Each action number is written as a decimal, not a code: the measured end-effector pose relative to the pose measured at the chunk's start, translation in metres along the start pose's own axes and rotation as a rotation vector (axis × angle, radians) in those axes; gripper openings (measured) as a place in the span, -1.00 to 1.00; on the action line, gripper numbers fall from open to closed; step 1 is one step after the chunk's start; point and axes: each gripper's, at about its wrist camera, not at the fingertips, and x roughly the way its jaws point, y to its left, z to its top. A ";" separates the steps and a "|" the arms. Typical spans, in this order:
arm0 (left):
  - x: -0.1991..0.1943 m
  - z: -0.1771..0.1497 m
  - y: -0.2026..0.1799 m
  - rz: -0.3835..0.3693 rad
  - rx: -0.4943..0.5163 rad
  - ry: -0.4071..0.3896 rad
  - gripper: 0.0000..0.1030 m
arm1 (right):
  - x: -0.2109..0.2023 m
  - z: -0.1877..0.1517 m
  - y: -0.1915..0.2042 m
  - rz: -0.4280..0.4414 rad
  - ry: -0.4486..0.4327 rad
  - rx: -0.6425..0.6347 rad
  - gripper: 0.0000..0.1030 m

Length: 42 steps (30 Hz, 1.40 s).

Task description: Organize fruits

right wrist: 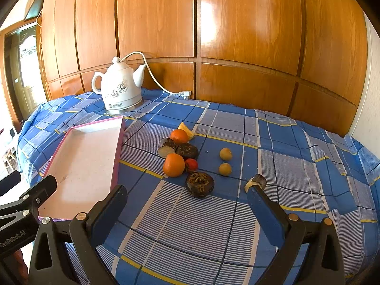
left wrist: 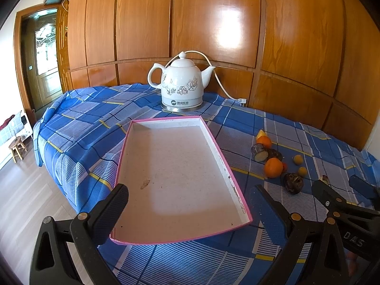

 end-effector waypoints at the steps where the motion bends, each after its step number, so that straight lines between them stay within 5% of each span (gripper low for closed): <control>1: 0.000 0.000 0.000 0.000 0.001 0.000 0.99 | 0.000 0.000 0.000 0.000 0.000 0.000 0.99; 26: 0.003 0.002 -0.013 -0.031 0.049 0.016 0.99 | 0.010 0.007 -0.026 0.023 0.025 0.020 0.99; 42: 0.025 0.010 -0.028 -0.157 0.097 0.126 0.88 | 0.041 0.044 -0.107 0.094 0.140 0.020 0.99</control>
